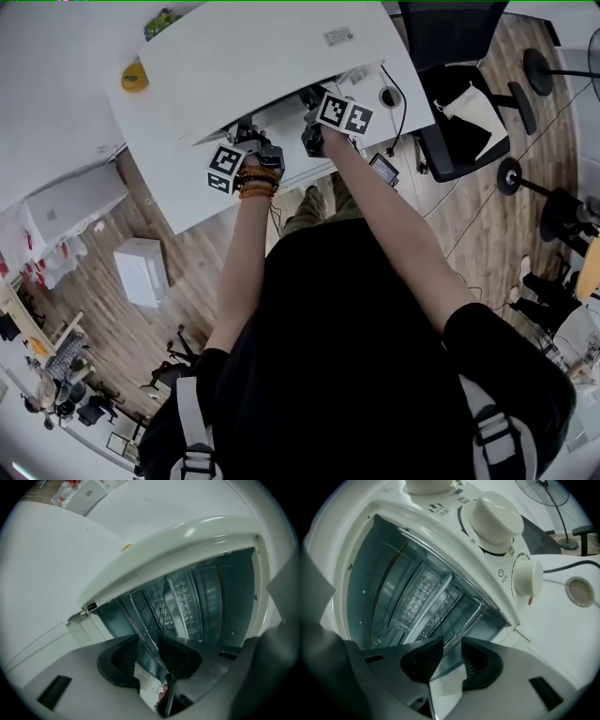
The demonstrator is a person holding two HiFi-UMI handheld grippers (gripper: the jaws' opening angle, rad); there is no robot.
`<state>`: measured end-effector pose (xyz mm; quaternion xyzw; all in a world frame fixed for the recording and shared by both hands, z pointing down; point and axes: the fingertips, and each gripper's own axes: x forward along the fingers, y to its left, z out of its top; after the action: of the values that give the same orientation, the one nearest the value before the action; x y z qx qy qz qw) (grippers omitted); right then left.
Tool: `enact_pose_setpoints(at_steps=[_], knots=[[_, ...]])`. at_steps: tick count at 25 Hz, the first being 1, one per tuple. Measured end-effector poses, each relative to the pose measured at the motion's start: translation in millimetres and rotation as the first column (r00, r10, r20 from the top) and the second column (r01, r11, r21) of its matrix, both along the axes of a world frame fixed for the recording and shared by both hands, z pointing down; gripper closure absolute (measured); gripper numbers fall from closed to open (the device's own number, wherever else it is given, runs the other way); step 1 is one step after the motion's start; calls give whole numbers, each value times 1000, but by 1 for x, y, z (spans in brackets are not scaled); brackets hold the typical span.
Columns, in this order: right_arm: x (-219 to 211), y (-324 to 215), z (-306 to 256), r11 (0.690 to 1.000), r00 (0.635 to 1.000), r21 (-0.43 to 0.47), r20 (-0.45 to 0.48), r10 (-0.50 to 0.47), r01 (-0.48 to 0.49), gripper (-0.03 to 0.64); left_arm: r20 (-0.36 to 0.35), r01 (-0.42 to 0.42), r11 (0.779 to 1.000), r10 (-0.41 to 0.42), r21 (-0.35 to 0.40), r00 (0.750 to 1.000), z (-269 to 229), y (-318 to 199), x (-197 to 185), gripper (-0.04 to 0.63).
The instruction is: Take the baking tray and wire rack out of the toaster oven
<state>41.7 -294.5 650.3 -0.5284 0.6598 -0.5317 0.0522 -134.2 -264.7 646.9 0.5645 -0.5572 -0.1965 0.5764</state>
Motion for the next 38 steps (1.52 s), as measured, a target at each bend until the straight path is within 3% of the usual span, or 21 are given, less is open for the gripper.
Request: enact_pose_setpoints(at_steps=[6, 14, 17, 21, 24, 27, 32, 35, 38], knots=[[-1, -12, 1, 997, 989, -28, 125, 80, -77, 499, -55, 47, 999, -48, -19, 997, 11, -12, -3, 486], [-3, -17, 4, 991, 971, -44, 196, 134, -127, 514, -79, 50, 998, -52, -30, 996, 17, -15, -3, 488], [-4, -14, 2, 991, 973, -52, 189, 131, -123, 514, -81, 40, 999, -43, -37, 996, 16, -11, -2, 486], [4, 11, -5, 990, 981, -95, 155, 120, -107, 514, -87, -32, 998, 26, -62, 996, 5, 9, 5, 479], [3, 20, -17, 993, 980, -73, 172, 103, -91, 514, -104, -31, 998, 26, -50, 994, -6, 21, 3, 477], [4, 19, -30, 993, 974, -43, 195, 118, -112, 514, -124, -40, 999, 37, -19, 992, -20, 23, 6, 477], [6, 4, -69, 979, 941, 95, 307, 142, -179, 514, -184, -35, 992, 57, 124, 981, -50, 6, 18, 474], [3, 5, -76, 973, 914, 111, 379, 146, -201, 480, -255, -1, 983, 49, 186, 966, -65, -4, 24, 463], [-5, 5, -73, 976, 910, 109, 391, 134, -190, 449, -271, -8, 979, 64, 204, 961, -69, -11, 25, 448]])
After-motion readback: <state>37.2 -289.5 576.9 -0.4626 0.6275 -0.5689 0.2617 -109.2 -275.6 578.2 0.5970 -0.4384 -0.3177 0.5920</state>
